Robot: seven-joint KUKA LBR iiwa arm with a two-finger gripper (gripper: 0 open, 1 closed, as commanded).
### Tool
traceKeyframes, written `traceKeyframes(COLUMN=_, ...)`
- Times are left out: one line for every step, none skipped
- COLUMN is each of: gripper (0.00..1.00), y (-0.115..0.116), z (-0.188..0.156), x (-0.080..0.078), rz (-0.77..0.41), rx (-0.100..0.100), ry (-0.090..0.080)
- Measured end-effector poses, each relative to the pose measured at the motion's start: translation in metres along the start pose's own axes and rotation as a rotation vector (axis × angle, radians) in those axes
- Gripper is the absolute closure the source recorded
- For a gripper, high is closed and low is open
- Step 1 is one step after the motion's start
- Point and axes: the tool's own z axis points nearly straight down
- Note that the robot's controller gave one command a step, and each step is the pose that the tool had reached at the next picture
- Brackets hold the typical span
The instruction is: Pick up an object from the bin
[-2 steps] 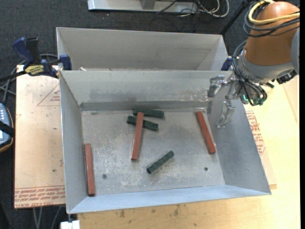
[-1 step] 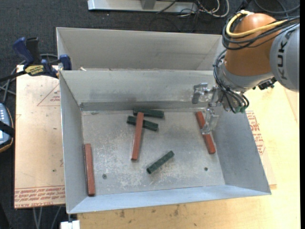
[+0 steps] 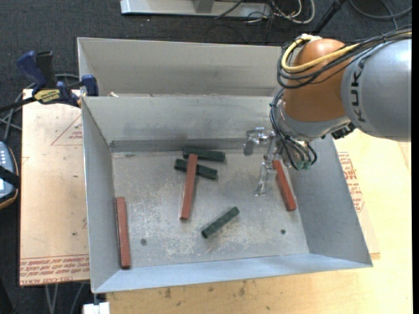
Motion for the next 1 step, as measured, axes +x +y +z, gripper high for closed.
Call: traceKeyframes(gripper=0.0, y=0.0028, z=0.0088, x=0.002, rz=-0.002, rx=0.0, ry=-0.002)
